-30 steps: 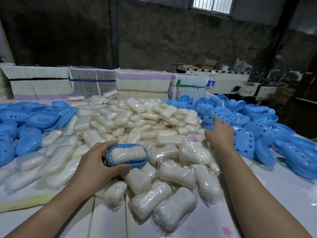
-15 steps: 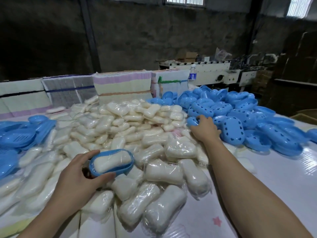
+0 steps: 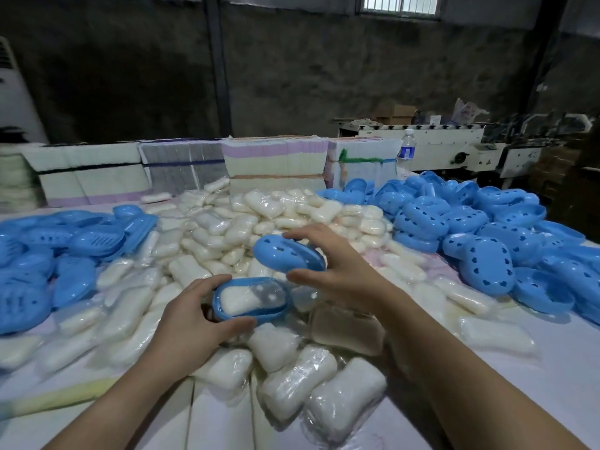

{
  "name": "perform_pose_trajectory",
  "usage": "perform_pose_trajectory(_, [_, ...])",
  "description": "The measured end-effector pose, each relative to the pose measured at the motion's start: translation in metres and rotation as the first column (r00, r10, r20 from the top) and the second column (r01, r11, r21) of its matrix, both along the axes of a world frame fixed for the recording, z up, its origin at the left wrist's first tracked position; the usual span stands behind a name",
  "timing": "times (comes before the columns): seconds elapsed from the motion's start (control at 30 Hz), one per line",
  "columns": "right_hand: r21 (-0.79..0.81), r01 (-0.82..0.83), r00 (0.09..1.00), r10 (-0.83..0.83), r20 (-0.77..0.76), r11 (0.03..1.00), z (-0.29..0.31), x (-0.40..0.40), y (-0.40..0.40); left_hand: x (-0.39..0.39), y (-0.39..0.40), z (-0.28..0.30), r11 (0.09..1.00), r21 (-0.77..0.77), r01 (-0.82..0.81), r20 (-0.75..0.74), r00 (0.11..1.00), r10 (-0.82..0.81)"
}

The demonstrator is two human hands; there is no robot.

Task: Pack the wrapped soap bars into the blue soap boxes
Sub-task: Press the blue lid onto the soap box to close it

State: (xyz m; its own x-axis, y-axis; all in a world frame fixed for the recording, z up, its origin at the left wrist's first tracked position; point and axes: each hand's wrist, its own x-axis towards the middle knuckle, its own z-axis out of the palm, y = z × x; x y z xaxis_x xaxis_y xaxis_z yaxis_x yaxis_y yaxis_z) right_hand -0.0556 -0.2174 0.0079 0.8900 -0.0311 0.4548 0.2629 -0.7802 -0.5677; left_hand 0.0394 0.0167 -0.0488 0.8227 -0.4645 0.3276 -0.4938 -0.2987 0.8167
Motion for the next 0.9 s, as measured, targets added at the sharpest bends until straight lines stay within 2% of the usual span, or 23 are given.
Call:
perform_pose_trajectory(0.1, [0.007,-0.143,0.987,0.143,-0.074,0.990,-0.003,0.001,0.014,0.001,0.002,0.002,0.999,-0.026,0.019,-0.027,0.999,-0.020])
perform_pose_trajectory(0.17, [0.003,-0.183,0.977,0.183,-0.109,0.983,-0.006,0.003,0.021,0.000,0.002,0.004,0.999,-0.025,0.043,-0.018,0.999,-0.044])
perform_pose_trajectory(0.43, [-0.156,-0.180,0.981,0.165,-0.103,0.971,-0.020,0.018,0.031,0.001,0.007,0.011,0.987,-0.117,0.107,-0.124,0.985,-0.122])
perform_pose_trajectory(0.63, [-0.196,-0.171,0.985,0.160,-0.068,0.966,-0.027,0.023,0.031,0.000,0.004,0.014,0.986,-0.159,0.042,-0.269,0.959,-0.084])
perform_pose_trajectory(0.73, [-0.181,-0.192,0.981,0.183,-0.063,0.965,-0.027,0.023,0.031,-0.002,0.005,0.018,0.963,-0.267,0.047,-0.400,0.903,-0.155])
perform_pose_trajectory(0.83, [-0.136,-0.211,0.977,0.209,-0.033,0.968,-0.025,0.022,0.030,-0.001,0.008,0.025,0.885,-0.464,0.038,-0.546,0.775,-0.320])
perform_pose_trajectory(0.9, [-0.079,-0.229,0.973,0.231,0.022,0.970,-0.024,0.020,0.031,-0.001,0.011,0.031,0.846,-0.532,0.027,-0.594,0.700,-0.396])
